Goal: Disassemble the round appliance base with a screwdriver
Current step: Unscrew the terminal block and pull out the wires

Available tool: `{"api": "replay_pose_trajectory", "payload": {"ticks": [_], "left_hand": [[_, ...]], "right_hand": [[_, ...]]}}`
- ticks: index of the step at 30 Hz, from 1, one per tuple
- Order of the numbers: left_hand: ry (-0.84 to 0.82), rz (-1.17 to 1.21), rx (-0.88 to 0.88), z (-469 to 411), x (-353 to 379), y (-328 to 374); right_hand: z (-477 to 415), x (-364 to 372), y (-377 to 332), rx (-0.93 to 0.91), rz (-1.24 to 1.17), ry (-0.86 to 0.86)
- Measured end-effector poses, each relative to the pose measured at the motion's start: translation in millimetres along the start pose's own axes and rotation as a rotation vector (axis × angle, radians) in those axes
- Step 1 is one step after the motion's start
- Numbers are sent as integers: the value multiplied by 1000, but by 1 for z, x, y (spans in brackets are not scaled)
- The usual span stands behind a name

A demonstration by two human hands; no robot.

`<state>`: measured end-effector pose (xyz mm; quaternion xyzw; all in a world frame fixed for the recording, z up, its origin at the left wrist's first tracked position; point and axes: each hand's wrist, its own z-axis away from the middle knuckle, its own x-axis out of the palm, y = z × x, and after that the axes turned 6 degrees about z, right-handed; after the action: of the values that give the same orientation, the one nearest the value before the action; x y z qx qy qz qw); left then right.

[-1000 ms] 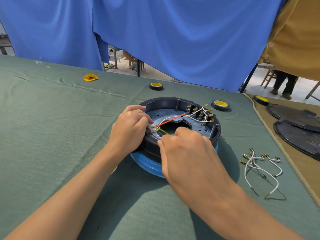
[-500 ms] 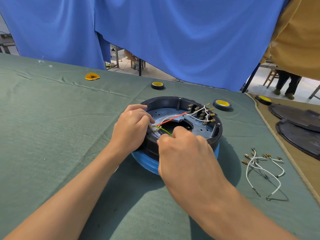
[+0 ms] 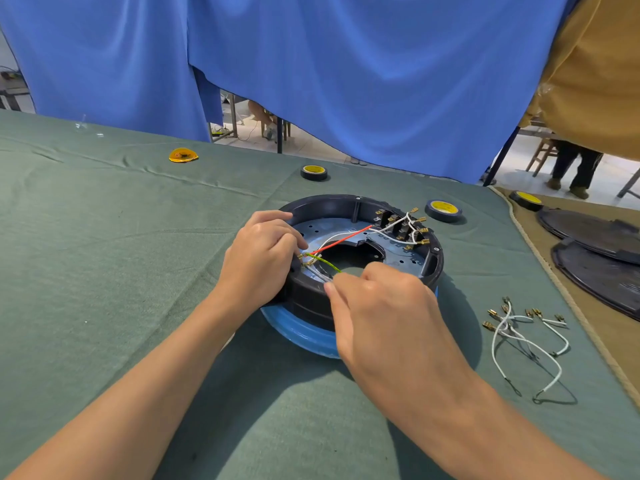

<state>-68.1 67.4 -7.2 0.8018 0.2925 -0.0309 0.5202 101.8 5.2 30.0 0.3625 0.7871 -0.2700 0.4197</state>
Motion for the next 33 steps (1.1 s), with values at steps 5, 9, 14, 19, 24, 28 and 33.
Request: {"api": "replay_pose_trajectory", "payload": {"ticks": [5,9,14,19,24,28,33], "left_hand": [[-13,-20,1,0,-1,0],[-14,-28,5,1,-1,0],[-18,-22,-10,1,-1,1],[-27,-27,-16,1,0,1],[-37,-53,-9,1,0,0],[-29,-47,0,2,1,0],[-16,-40,3,2,1,0]], "right_hand": [[2,4,-2,1,-20,52],[0,4,-5,0,24,-22],[-3,-2,-16,-12,127,-26],[-5,-9,-29,7,241,-7],[-4,-13,-34,1,203,25],[-7,-15,-24,18,153,-54],[-10,-10,6,-24,9,-104]]}}
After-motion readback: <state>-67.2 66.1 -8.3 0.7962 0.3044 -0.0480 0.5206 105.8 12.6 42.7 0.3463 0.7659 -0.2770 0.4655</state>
